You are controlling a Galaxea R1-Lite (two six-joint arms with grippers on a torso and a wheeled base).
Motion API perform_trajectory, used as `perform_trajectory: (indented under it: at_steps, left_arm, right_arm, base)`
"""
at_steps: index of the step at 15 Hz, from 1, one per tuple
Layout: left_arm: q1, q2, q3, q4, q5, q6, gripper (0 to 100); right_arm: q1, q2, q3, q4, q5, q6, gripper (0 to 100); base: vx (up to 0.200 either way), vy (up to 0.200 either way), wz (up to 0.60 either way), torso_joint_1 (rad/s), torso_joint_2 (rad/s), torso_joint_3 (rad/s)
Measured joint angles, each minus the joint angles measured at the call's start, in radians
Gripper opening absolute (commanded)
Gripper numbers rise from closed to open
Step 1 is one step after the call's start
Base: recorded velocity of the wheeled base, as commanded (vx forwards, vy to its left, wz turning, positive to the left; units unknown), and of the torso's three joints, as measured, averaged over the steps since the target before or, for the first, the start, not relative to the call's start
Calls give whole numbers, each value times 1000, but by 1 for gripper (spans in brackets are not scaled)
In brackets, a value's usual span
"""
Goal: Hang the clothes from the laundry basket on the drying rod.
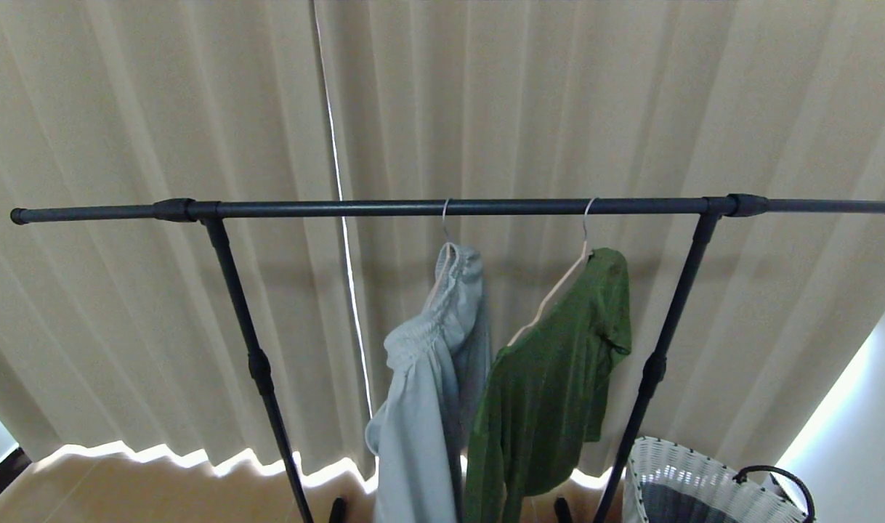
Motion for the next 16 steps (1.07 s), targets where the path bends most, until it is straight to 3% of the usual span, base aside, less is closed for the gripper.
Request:
perform_trajectory:
  at_steps: [16]
  left_arm:
    - [0, 0, 0, 0, 0, 0, 100]
  right_arm:
    - [0, 0, 1, -2, -1, 9, 100]
  base:
    - [0, 0, 0, 0, 0, 0]
